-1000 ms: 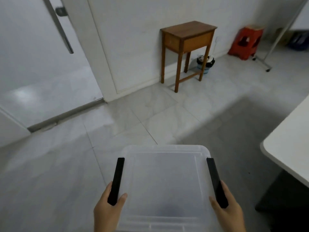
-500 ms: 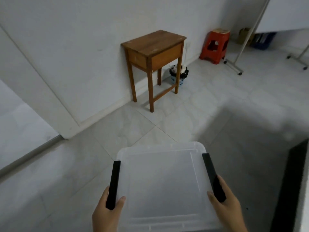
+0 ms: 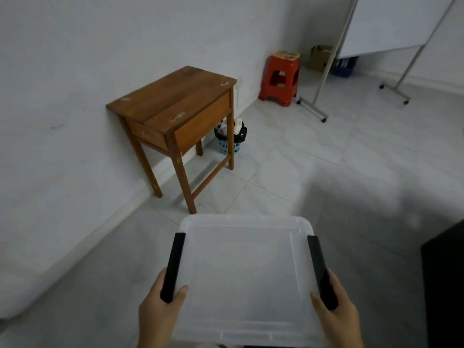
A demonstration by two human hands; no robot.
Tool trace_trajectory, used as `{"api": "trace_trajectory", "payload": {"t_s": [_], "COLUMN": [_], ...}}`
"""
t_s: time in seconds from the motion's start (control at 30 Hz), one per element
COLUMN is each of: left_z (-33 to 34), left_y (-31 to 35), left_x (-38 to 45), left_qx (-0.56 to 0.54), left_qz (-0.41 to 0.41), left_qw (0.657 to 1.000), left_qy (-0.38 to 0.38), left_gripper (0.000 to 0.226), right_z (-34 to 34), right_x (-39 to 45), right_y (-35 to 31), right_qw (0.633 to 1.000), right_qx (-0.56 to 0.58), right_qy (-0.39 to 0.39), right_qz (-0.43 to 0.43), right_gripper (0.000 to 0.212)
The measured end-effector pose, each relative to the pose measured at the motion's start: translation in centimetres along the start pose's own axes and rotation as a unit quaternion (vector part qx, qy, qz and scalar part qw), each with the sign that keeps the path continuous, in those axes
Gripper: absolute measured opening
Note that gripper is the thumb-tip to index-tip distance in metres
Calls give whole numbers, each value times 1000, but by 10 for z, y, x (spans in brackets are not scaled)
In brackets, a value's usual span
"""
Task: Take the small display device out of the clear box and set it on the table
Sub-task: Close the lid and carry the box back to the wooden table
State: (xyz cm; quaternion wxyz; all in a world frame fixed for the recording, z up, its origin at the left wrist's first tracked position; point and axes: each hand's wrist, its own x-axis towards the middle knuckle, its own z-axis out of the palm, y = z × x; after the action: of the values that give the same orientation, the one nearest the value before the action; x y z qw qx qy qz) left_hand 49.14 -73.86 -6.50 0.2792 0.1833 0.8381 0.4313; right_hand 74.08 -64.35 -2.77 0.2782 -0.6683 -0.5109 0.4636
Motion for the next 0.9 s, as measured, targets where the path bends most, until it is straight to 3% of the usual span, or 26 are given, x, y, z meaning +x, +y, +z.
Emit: {"api": "trace_trajectory", "payload": {"t_s": [0.2,0.47,0.7,0.9], "left_z": [85,194,245,274], "left_y": [79,210,272,354], "left_x": [112,246,349,471], "left_qx": [14,-8,-5,-42], "left_qz": [-2,-37,-103,-71], "left_qw": [1000,998,994,996], "left_qy": [-9,54,40,33], "left_gripper": [53,52,62,60], "right_z": [19,25,60,109], "right_x": [146,373,504,620], "right_y": [-50,-158,-228,-311], "right_qw": [1000,999,995,995], "right_qx": [12,-22,-68,-59], "right_qy": [23,-23,-66,-56], "right_qz": [9,-42,-26,-62], "right_gripper": [60,62,61,60]}}
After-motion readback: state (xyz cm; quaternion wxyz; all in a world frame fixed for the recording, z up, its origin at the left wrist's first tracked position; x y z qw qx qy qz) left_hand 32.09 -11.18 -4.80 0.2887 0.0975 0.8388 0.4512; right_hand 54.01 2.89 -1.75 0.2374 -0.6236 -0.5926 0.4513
